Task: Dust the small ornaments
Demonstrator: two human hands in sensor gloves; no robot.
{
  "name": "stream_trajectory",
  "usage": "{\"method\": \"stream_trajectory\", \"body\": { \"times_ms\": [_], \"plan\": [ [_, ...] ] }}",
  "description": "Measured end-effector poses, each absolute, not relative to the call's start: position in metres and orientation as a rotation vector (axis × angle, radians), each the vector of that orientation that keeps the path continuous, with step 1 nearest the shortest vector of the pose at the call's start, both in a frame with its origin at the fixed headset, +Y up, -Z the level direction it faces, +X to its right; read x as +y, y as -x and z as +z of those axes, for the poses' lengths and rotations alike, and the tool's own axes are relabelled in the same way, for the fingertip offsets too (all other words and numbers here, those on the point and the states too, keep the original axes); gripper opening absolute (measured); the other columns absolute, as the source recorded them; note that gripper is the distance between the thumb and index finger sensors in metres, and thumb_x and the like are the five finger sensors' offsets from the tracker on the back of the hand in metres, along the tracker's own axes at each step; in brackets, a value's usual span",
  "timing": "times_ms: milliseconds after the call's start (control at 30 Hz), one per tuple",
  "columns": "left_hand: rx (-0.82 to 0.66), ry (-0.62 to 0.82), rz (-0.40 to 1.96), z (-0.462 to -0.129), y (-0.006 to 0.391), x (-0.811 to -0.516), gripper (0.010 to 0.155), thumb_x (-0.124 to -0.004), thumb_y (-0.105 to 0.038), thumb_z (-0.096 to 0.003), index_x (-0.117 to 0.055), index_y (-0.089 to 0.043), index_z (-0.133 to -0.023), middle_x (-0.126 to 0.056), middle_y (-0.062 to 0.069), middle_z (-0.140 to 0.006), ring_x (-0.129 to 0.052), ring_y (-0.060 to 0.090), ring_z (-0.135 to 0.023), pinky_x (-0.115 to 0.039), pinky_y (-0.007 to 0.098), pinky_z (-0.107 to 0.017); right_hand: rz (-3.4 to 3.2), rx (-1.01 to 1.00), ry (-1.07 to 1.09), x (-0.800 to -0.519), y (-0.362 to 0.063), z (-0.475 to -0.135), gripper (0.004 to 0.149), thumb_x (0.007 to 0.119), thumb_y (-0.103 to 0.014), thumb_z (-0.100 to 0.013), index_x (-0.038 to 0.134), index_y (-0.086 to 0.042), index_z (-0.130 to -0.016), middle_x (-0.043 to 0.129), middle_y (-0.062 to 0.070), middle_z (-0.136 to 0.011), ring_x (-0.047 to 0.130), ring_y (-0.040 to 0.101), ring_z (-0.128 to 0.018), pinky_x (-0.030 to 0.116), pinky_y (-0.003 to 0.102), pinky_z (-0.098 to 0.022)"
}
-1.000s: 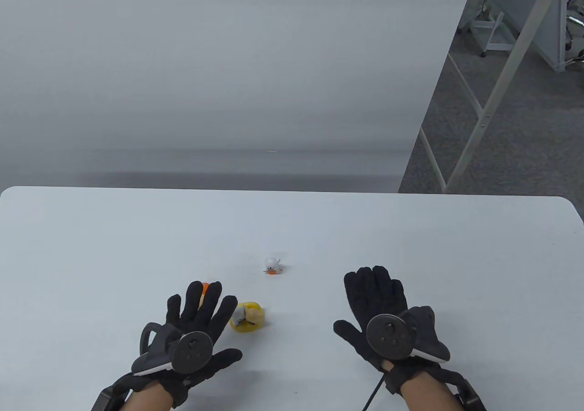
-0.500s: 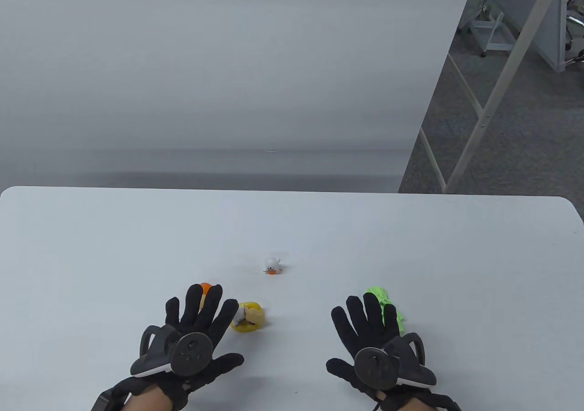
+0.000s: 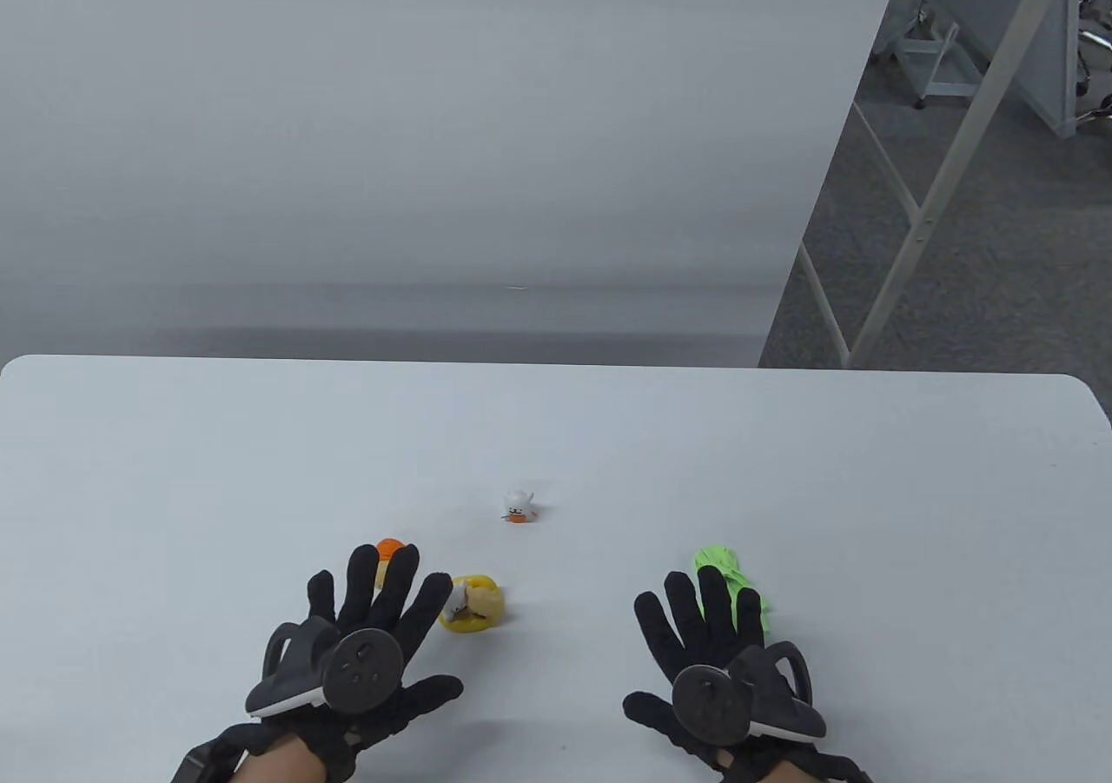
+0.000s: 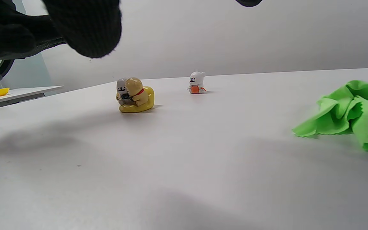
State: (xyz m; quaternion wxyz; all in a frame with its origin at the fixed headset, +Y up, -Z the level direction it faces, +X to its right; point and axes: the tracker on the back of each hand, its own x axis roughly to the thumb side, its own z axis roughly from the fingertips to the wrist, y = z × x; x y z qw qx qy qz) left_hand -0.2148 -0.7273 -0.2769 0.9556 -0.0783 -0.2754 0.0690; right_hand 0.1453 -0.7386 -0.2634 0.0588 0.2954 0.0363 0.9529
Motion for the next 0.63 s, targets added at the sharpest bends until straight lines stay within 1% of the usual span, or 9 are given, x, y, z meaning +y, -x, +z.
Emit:
{"method": "stream_trajectory", "body": {
  "times_ms": [533, 633],
  "plan": [
    [-0.56, 0.184, 0.13, -0.2796, 0.2128, -0.731, 0.096, -0.06, -0.074, -0.0556, -0.013, -0.019, -0.118, 0.003, 0.023, -0.116, 0.007, 0.066, -0.097, -0.002, 0.085, -0.049, 2.892, 0.111, -0.929, -0.7402, -0.1427, -0.2618, 0.094, 0.069, -0.062, -0.059, 0.019, -0.005, -0.114, 0.019, 0.052, -0.114, 0.011, 0.076, -0.097, 0.018, 0.089, -0.058],
    [-0.562, 0.194, 0.158, -0.2799, 0.2133, -0.732, 0.096, -0.06, -0.073, -0.0557, -0.013, -0.019, -0.119, 0.003, 0.023, -0.116, 0.007, 0.066, -0.097, -0.002, 0.085, -0.049, 2.88, 0.111, -0.934, -0.7392, -0.1414, -0.2603, 0.094, 0.069, -0.062, -0.059, 0.019, -0.004, -0.114, 0.019, 0.052, -0.114, 0.011, 0.076, -0.097, 0.018, 0.088, -0.058]
  ]
}}
